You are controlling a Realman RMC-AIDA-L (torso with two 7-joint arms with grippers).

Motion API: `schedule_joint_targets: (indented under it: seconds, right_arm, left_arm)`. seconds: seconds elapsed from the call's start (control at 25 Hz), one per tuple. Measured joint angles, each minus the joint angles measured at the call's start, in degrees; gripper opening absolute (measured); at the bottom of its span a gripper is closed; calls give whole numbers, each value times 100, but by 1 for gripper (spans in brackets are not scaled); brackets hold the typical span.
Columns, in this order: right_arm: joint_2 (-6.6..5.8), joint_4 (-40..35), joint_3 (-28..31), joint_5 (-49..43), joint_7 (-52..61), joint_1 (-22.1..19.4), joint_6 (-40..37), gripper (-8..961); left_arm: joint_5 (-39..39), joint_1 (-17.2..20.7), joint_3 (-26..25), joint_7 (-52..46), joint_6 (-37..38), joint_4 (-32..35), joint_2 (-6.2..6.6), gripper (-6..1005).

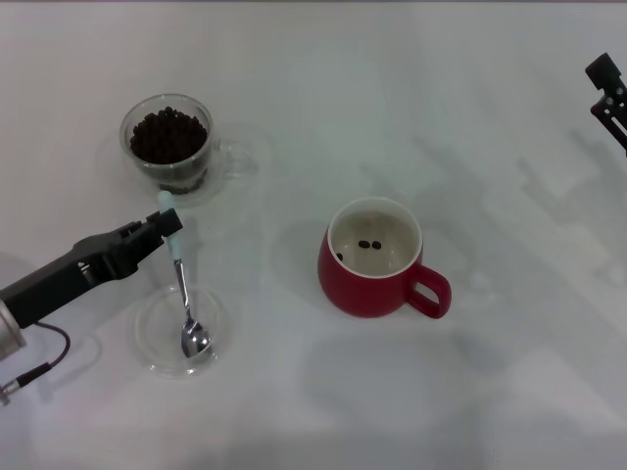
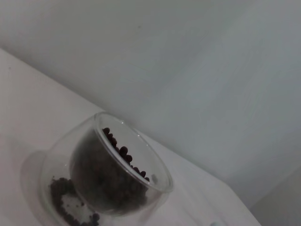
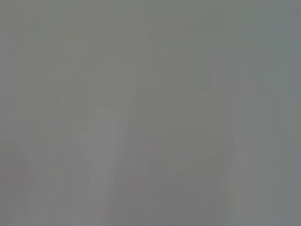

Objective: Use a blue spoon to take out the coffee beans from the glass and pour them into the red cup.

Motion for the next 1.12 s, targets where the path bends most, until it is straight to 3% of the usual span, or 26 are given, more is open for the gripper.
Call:
schedule_joint_targets:
  seconds: [0.4, 0.52, 0.76, 1.12]
  right_arm:
    - [0, -18, -11, -8, 0, -12, -25, 844]
    - [0, -9, -11, -8, 0, -12, -27, 844]
    - [0, 9, -11, -7, 0, -12, -27, 844]
    - [0, 4, 29, 21, -5, 30, -9, 844]
  left_arm:
    - [-27, 112, -14, -6, 25, -41, 28, 173]
    - [-91, 123, -45, -4, 34, -64, 63, 328]
    - [-402, 121, -18, 148, 156, -307, 180, 506]
    - [-1731, 129, -10, 1008, 795, -1106, 331, 519]
